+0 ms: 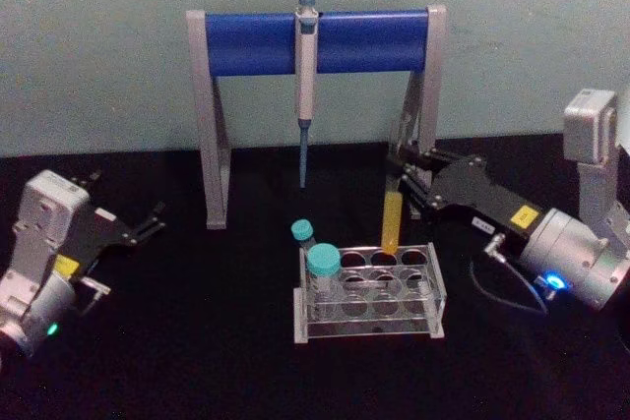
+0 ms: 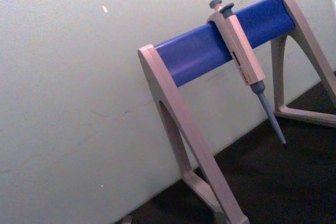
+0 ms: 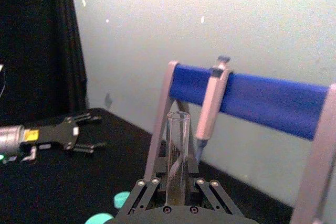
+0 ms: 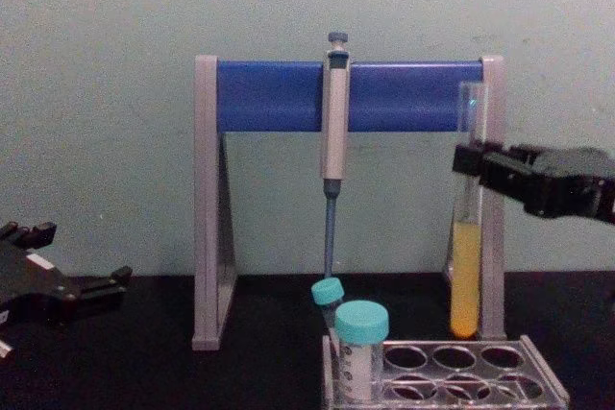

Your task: Pick up the test tube from the test tube rack, shake it, then place it back into the test tube rack.

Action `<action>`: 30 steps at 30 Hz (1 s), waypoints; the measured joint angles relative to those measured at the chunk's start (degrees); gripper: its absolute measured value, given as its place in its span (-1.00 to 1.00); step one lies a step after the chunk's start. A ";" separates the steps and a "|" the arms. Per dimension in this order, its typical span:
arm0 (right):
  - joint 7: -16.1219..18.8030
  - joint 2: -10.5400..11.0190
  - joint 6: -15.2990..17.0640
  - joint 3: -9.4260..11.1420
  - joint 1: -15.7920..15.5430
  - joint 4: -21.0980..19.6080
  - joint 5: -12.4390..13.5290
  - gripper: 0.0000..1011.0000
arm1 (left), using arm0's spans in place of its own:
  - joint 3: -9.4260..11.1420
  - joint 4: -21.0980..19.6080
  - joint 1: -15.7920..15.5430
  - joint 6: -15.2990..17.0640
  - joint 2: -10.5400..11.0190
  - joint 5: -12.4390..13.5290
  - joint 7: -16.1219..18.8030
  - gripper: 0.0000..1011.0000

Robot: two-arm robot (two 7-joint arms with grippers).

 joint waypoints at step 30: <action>0.37 -1.99 -5.13 1.35 -0.30 0.20 -4.27 -0.55 | 0.00 0.00 0.00 0.00 0.00 0.00 0.00 0.98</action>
